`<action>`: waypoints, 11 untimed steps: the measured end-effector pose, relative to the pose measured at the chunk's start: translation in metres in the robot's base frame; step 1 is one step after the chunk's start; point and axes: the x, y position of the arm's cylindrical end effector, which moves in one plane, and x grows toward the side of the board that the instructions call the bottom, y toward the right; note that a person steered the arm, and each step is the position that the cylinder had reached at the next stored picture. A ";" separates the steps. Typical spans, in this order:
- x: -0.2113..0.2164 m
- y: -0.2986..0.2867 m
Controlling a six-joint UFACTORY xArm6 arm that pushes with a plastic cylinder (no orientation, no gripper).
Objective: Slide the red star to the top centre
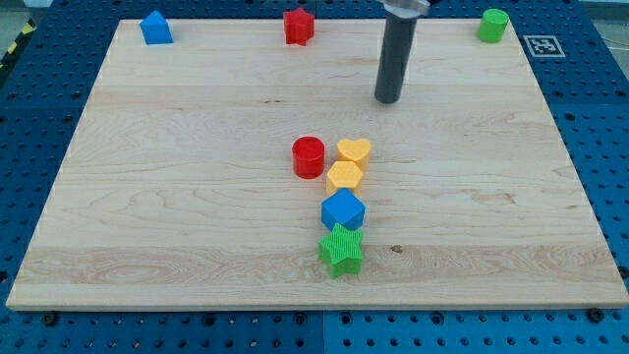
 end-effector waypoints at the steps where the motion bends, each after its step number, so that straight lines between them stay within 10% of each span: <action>1: -0.007 -0.020; 6: -0.101 -0.169; 11: -0.152 -0.094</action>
